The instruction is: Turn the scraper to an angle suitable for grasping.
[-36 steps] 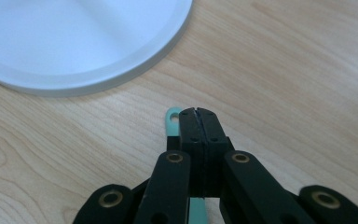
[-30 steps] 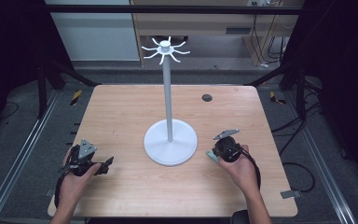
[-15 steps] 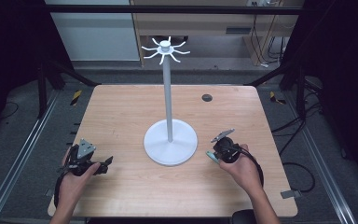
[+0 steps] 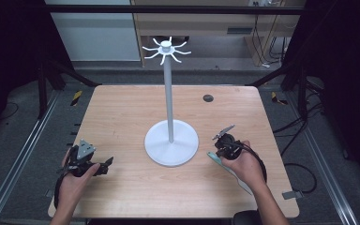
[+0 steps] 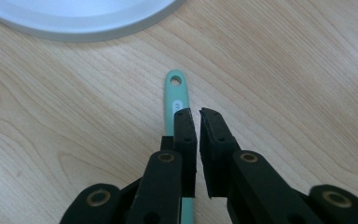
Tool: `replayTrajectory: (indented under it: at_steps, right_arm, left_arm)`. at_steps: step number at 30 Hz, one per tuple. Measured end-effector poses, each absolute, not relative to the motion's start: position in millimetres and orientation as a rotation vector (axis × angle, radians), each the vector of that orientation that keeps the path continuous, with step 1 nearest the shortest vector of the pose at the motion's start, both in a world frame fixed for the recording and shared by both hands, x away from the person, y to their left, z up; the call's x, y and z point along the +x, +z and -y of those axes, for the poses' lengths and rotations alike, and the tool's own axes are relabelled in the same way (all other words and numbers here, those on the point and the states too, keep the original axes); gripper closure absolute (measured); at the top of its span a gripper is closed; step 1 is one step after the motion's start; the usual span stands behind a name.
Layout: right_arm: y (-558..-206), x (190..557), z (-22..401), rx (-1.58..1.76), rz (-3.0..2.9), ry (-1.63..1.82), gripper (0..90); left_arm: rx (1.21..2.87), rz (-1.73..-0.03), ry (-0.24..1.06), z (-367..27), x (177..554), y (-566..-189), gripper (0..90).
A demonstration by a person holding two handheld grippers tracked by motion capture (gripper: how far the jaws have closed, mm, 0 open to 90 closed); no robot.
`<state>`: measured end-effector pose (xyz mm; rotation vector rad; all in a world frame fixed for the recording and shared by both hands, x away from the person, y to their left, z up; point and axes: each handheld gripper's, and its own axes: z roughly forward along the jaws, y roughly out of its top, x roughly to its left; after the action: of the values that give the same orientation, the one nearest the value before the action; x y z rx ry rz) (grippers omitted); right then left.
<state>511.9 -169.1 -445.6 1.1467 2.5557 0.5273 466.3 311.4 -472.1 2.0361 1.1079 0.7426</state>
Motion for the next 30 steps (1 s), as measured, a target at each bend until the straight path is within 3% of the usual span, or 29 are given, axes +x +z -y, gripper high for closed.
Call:
replayTrajectory:
  at_steps: [13, 30]
  right_arm:
    - [-443.6, 516.1, 166.2, 1.148, -2.590, 0.506, 72.6]
    - [-446.9, 524.8, 156.6, 1.156, -2.646, 0.455, 64.6]
  left_arm:
    - [2.035, -1.105, 0.739, -311.9, 465.9, -471.6, 3.6]
    - [2.031, -1.104, 0.737, -311.9, 465.2, -471.3, 3.4]
